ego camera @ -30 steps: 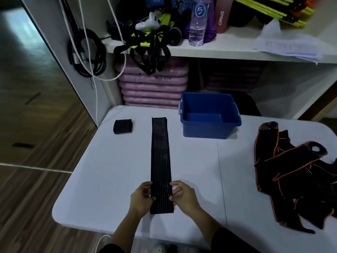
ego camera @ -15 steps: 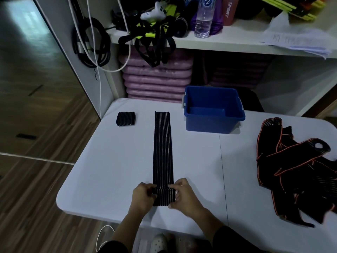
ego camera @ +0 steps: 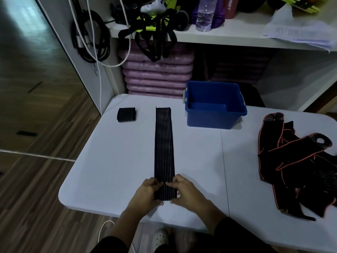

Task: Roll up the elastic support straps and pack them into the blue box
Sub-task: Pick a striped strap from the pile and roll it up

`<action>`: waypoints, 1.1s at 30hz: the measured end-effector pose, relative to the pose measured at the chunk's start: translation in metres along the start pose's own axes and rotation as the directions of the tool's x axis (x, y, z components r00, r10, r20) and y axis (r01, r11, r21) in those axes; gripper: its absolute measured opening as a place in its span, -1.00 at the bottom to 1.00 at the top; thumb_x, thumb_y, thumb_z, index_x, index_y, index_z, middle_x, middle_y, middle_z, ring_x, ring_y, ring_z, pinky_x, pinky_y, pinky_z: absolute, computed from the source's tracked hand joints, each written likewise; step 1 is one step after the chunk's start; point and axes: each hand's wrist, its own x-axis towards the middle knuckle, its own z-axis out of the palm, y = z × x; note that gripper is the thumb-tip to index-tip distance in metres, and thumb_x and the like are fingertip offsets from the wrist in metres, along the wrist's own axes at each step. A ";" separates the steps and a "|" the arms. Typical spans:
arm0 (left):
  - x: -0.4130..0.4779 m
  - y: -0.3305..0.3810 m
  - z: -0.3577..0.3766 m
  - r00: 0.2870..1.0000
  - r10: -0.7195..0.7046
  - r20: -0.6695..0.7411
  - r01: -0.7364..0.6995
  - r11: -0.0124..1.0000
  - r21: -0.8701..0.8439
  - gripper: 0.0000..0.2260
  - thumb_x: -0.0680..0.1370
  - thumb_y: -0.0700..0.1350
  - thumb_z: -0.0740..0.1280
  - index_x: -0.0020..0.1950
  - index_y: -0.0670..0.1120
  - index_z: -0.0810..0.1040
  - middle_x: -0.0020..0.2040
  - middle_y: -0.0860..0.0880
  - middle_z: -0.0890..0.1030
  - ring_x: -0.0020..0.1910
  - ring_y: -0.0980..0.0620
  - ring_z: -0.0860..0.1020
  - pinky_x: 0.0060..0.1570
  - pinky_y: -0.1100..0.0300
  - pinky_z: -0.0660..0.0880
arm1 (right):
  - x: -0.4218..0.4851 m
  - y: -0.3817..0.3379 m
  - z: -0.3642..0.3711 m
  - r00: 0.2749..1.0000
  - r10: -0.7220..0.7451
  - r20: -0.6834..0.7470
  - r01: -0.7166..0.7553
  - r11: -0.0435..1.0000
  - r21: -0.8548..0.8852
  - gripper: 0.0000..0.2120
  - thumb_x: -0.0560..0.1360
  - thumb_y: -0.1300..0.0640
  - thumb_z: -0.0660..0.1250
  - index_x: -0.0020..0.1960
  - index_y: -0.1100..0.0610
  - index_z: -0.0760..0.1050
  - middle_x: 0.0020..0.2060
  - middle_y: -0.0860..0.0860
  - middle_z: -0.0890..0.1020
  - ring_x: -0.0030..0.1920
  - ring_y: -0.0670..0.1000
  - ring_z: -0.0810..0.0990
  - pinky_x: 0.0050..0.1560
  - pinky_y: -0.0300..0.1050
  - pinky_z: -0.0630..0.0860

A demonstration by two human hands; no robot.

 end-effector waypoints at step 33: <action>0.022 -0.017 -0.002 0.980 0.059 -0.190 -0.073 0.995 -0.072 -0.54 0.42 0.04 0.38 0.28 -0.09 0.51 0.21 -0.03 0.51 0.13 -0.02 0.48 0.10 0.29 0.41 | 0.023 0.021 -0.013 0.992 -0.037 -0.121 0.045 0.997 0.069 -0.60 0.36 0.00 0.48 0.17 0.07 0.57 0.11 -0.07 0.54 0.13 -0.11 0.41 0.16 -0.33 0.35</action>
